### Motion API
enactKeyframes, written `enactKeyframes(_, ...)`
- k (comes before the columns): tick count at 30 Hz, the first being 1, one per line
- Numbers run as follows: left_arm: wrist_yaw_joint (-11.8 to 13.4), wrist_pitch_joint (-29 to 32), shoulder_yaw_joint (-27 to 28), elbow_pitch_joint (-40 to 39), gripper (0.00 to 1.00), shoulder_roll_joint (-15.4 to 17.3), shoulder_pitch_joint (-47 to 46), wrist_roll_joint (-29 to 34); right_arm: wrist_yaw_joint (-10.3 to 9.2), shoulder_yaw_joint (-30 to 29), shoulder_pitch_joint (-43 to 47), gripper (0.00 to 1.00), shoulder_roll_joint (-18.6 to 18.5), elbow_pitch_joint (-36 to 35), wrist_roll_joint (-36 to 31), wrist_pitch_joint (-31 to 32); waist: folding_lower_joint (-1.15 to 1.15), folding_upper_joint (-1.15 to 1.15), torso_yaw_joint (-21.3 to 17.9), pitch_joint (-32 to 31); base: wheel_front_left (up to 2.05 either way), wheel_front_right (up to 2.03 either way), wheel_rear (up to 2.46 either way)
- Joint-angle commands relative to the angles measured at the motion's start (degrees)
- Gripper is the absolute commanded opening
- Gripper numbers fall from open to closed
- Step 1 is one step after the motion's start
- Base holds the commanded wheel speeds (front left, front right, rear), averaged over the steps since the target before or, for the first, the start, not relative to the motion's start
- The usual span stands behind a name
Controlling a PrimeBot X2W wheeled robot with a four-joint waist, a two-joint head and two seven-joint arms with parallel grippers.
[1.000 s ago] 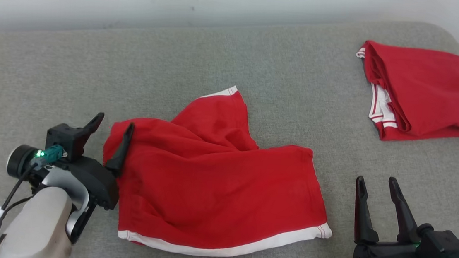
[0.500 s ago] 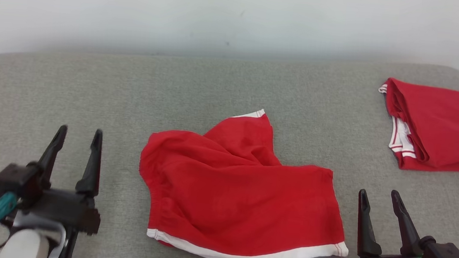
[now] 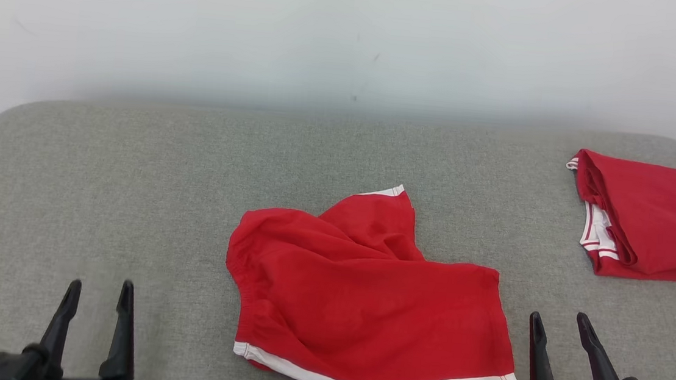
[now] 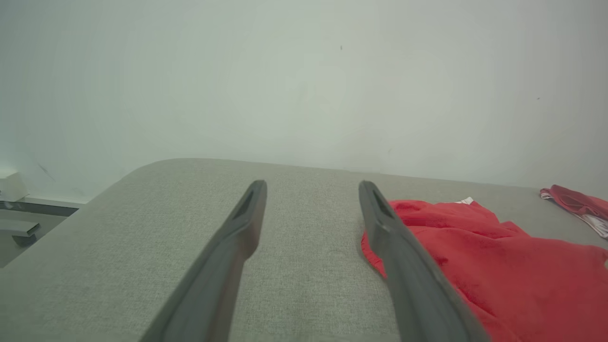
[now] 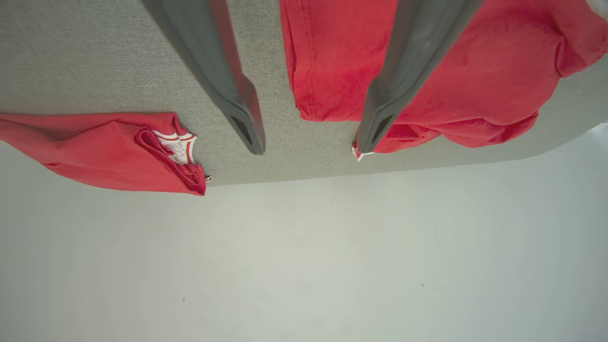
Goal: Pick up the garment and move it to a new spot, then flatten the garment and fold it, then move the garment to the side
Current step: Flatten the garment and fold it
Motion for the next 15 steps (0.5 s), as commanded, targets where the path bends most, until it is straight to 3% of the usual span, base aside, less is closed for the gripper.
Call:
enactKeyframes(1,-0.17,0.0,0.82,-0.93,1.0,-0.43,1.92,0.83,-0.01,0.02,0.81,1.0,-0.44,-0.06,0.23,-0.26,0.01,0.0,0.09,-0.26,0.0,0.0,0.0)
enactKeyframes(15,-1.74,0.0,1.59,-0.23,1.0,-1.07,3.38,3.6,-0.01,0.23,1.19,1.0,-0.14,0.74,-0.54,-0.26,0.01,0.0,0.64,0.22,0.0,0.0,0.0)
